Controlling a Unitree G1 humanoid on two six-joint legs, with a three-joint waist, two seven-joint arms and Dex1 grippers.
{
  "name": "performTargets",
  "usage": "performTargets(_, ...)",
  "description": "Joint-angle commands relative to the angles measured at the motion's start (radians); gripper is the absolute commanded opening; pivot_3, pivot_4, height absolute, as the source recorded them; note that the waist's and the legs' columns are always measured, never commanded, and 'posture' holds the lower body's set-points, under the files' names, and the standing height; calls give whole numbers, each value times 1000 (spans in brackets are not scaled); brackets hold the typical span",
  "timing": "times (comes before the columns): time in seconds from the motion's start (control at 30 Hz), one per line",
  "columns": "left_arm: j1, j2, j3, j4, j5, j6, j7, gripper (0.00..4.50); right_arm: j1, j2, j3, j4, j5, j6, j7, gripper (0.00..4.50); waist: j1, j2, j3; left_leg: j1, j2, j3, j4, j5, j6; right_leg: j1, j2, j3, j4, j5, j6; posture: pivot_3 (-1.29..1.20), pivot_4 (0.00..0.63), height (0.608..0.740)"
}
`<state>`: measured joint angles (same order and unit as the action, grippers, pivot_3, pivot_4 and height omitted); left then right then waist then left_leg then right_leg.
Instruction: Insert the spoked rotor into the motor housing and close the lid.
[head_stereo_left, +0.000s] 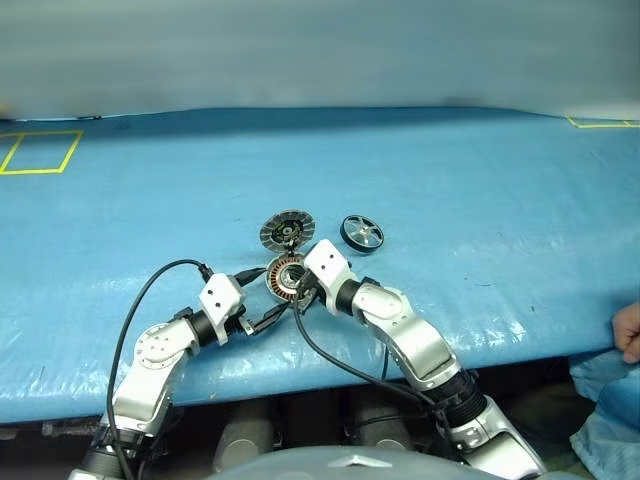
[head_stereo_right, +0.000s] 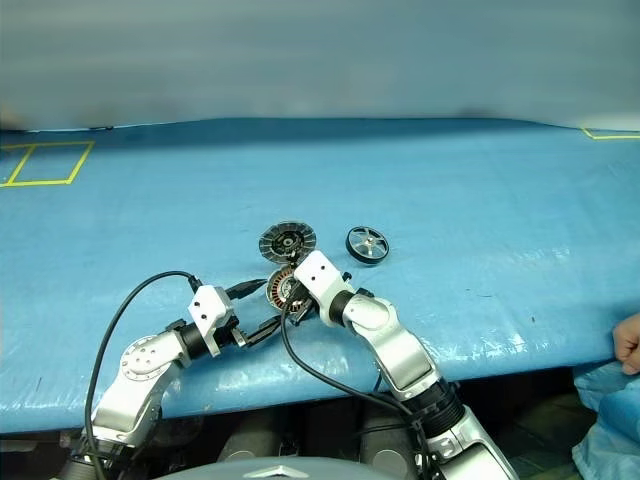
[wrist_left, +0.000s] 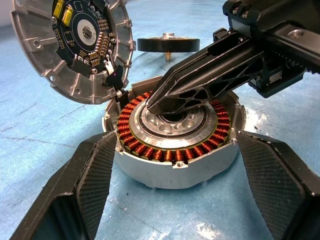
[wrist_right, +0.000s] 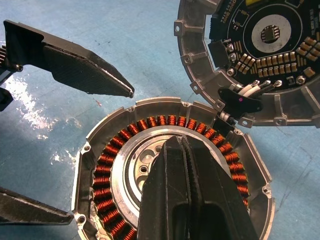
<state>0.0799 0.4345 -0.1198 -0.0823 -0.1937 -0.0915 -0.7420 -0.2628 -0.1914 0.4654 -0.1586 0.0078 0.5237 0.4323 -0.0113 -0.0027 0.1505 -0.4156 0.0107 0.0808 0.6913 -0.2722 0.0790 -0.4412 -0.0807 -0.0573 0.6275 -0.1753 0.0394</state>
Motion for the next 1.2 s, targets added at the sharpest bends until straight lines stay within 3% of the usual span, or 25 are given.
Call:
performTargets(0.03, -11, 5, 8, 0, 7, -20, -2, 4102, 20, -22, 29, 31, -44, 22, 1, 51, 0, 0, -1, 0, 0, 0, 0, 0, 0, 0, 0, 0, 0, 0, 0, 0, 150, 740)
performTargets(0.4, -30, 0, -1, 22, 8, -27, -13, 4102, -7, -93, 100, -21, -187, 33, 0, 51, 2, 0, -3, 0, 0, 0, 0, 0, 0, 0, -2, 0, 0, -1, 1, 0, 150, 740)
performTargets(0.93, -45, -14, -3, 48, 16, -48, -13, 4102, 3, -55, 94, -21, -199, 18, 3, 51, 0, 0, -3, 0, 0, -1, 0, 0, 0, 1, -5, -3, 0, -1, 2, 0, 150, 740)
performTargets(1.2, -49, -27, -9, 57, 25, -53, -12, 4102, 79, 6, -66, -136, -89, -33, -30, 51, 3, 0, -3, -1, 0, -1, 0, 0, 0, 1, -6, -4, 0, -2, 3, 0, 150, 740)
